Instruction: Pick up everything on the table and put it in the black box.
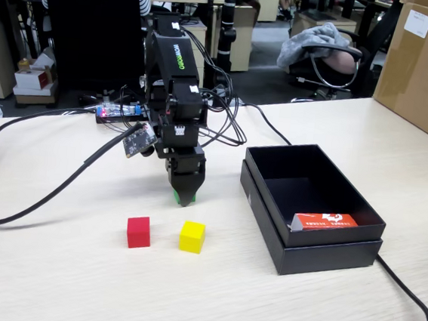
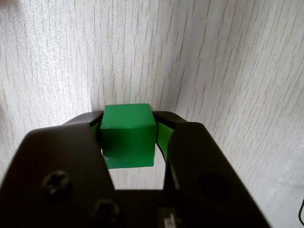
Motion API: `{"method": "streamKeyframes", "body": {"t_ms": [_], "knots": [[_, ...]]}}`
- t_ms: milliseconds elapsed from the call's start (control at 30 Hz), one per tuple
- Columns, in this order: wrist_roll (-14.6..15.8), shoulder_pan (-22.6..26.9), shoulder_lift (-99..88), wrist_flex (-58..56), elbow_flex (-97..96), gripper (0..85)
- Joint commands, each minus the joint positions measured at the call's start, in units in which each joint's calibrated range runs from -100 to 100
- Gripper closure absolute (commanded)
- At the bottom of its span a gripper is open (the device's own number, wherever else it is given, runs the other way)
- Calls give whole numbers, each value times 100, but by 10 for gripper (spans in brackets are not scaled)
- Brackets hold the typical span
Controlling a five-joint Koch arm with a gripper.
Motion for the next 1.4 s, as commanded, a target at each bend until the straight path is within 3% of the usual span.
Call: {"method": "streamKeyframes", "body": {"t_ms": [0,167,367,467,567,767,1000,1167,1200,1267,1367], "knots": [[-39,15,-409,-54,175,846],[68,264,-1913,-210,157,847],[400,1153,-3221,-305,1190,847],[488,1490,-2831,-314,1988,847],[650,1763,-1018,-314,3384,847],[777,1851,1082,-314,3992,847],[811,1851,2058,-314,3956,843],[821,1856,2322,-443,3937,708],[835,1861,2322,-486,3865,608],[860,1861,2276,-495,3783,499],[894,1856,1920,-495,3638,426]]}}
